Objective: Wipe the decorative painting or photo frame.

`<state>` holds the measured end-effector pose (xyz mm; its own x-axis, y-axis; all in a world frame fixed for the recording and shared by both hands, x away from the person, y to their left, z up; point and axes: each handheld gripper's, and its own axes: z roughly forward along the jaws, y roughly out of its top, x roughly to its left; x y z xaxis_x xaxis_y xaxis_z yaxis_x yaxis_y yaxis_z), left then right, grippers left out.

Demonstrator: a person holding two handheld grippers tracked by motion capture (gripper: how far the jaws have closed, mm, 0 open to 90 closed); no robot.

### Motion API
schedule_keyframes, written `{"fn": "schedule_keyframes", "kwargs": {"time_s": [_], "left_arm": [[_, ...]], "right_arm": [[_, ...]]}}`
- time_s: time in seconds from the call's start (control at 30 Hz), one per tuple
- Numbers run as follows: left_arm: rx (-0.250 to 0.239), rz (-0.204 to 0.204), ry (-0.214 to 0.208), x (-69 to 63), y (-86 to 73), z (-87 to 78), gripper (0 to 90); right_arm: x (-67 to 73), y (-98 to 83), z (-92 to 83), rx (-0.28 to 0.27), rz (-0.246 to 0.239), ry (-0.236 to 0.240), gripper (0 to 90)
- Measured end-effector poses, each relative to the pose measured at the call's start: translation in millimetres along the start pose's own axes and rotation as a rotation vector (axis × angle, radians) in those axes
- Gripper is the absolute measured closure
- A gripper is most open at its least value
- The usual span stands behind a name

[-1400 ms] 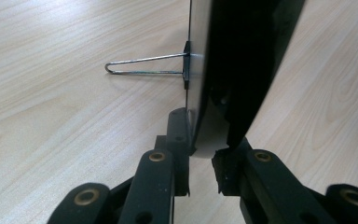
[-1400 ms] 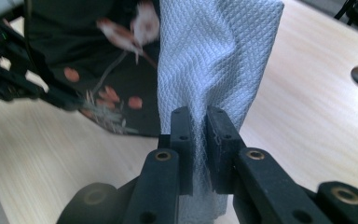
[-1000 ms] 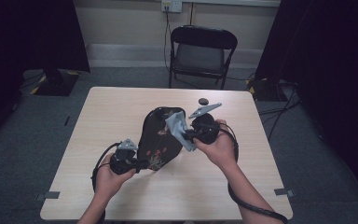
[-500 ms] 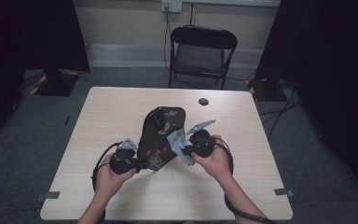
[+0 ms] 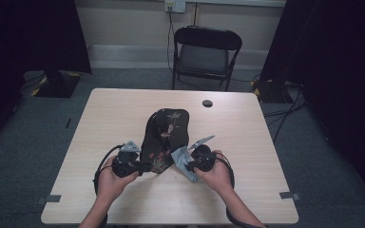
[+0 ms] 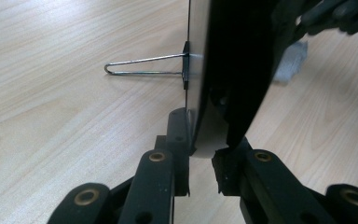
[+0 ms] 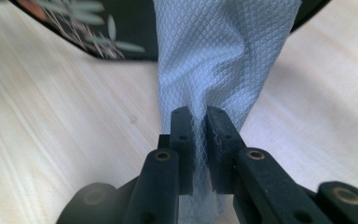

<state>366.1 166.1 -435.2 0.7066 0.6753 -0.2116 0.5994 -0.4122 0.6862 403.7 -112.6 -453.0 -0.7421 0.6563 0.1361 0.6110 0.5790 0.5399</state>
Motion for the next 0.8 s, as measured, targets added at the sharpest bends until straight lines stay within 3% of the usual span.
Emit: {"fn": "schedule_keyframes", "kwargs": {"time_s": [0.17, 0.37, 0.63, 0.8], "left_arm": [[0.002, 0.0, -0.002, 0.5, -0.1, -0.2, 78.6], [0.0, -0.003, -0.003, 1.1, -0.4, 0.0, 78.6], [0.001, -0.009, 0.0, 0.6, -0.1, 0.1, 78.6], [-0.002, -0.002, 0.005, 0.0, -0.1, 0.9, 78.6]], "right_arm": [[-1.3, -7.8, 9.6, 0.02, 0.018, 0.009, 82.6], [-1.4, -7.7, 3.0, 0.02, 0.012, 0.006, 82.5], [-1.3, 3.7, -35.4, -0.036, -0.006, -0.006, 82.6], [3.1, 21.3, -65.2, -0.065, -0.053, -0.029, 82.5]]}}
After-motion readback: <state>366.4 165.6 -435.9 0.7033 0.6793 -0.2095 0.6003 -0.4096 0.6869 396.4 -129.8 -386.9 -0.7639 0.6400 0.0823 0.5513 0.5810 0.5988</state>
